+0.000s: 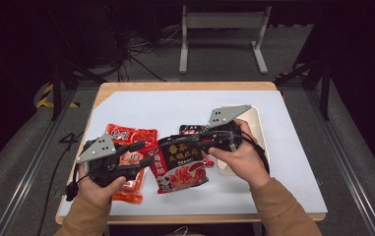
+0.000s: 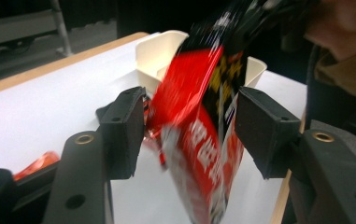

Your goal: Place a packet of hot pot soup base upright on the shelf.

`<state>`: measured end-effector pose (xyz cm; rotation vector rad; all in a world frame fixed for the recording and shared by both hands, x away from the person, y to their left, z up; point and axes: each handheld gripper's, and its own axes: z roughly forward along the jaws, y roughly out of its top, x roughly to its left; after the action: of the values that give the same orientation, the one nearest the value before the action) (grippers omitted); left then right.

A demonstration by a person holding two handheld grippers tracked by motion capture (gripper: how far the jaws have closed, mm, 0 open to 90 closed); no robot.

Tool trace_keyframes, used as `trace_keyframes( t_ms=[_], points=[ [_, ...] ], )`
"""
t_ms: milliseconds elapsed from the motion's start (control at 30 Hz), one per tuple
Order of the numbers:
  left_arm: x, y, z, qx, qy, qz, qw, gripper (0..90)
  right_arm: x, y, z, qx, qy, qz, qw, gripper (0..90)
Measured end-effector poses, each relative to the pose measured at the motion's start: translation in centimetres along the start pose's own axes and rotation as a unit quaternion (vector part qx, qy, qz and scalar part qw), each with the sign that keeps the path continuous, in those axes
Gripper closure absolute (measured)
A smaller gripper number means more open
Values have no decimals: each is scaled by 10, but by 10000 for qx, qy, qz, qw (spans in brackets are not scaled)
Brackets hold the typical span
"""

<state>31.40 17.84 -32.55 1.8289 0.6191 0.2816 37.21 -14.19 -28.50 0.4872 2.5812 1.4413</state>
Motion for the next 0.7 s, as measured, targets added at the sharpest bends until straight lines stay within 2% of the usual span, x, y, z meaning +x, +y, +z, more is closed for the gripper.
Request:
trace_keyframes(
  t_ms=[200, 433, 500, 633, 700],
  points=[
    [8, -13, 4, 116, 124, -201, 9997, 415, -5, 7, -9, -18, -143, 51, 9999, 786],
    [12, -27, 16, 192, 249, -211, 9993, 401, -16, 18, -22, -226, -317, 95, 9992, 784],
    [13, -30, 18, 228, 310, -248, 9990, 373, -19, 22, -26, -280, -378, 94, 9988, 784],
    [16, -33, 21, 284, 279, -326, 9987, 356, -25, 27, -32, -359, -480, 65, 9982, 783],
    [17, -35, 23, 321, 297, -292, 9986, 348, -28, 29, -36, -397, -555, 22, 9977, 782]
  ],
)
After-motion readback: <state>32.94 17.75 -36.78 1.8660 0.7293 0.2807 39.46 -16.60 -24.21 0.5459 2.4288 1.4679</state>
